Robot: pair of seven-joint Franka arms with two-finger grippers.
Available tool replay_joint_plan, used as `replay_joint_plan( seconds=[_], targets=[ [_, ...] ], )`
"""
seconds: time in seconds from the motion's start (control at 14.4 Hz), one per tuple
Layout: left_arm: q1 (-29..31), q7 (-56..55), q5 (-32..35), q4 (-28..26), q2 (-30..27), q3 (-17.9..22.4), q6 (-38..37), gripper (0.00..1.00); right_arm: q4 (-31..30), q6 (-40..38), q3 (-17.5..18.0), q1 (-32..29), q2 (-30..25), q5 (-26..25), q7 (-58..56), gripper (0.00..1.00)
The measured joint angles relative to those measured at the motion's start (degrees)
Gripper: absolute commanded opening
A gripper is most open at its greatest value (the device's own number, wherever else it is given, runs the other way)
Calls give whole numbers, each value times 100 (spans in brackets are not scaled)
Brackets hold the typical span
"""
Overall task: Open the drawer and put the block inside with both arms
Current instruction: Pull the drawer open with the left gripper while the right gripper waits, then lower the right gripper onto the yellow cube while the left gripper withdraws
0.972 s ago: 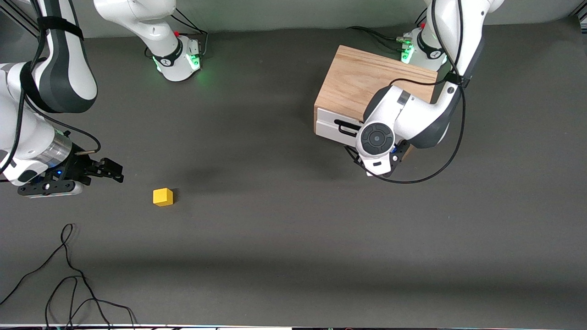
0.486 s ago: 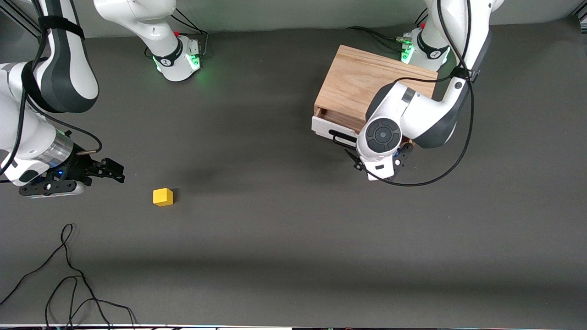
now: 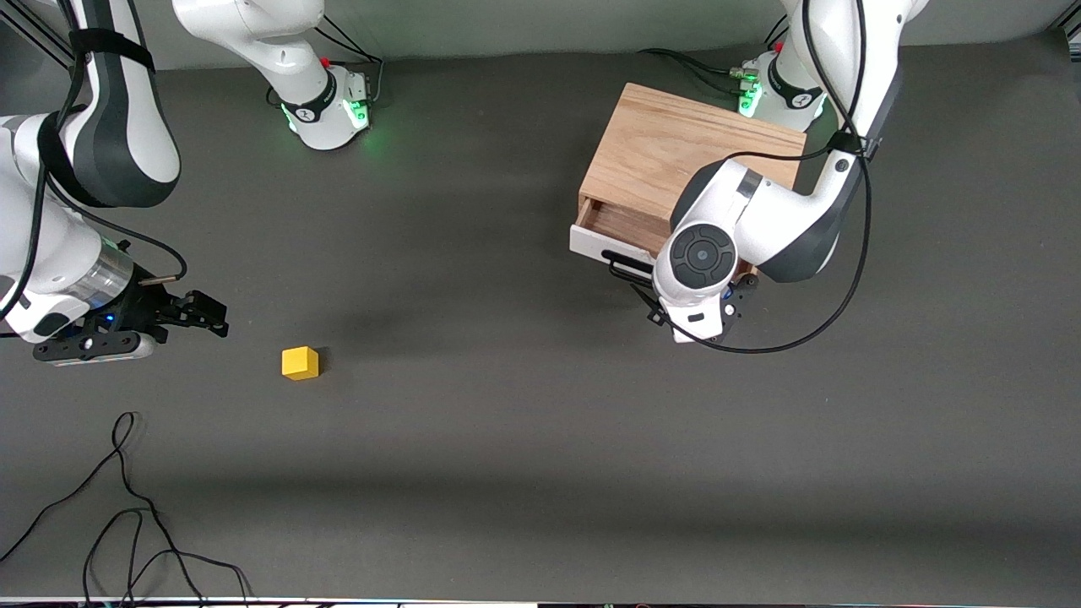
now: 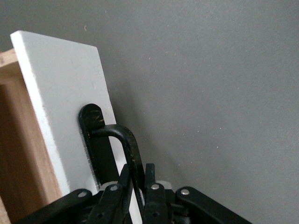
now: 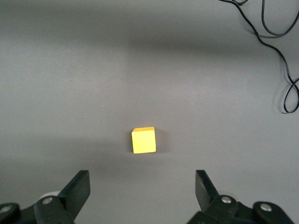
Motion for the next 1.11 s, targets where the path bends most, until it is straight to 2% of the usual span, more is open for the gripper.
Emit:
replay_joint_plan(
  seconds=[0.14,0.21,0.28,0.69,0.9,1.11],
  targets=[
    [0,-3,34,38,22,0,33,0,-28,86,0,0,90,0,-4,100],
    [0,-3,38,49,29,1,33,90,-48,243,0,0,195,0,-12,100],
    [0,10,46,63,37,1,33,100,-77,439,0,0,327,0,-26,100],
    [111,800,348,648,22,58,-78,100,-435,1732,18,65,1232,0,-126,100],
    [260,1366,352,1213,-46,63,-1128,100,-726,2170,30,169,1423,0,-131,100],
    [452,2275,351,1823,-391,63,-2320,100,-1312,2979,31,291,1538,0,-131,100]
  ],
)
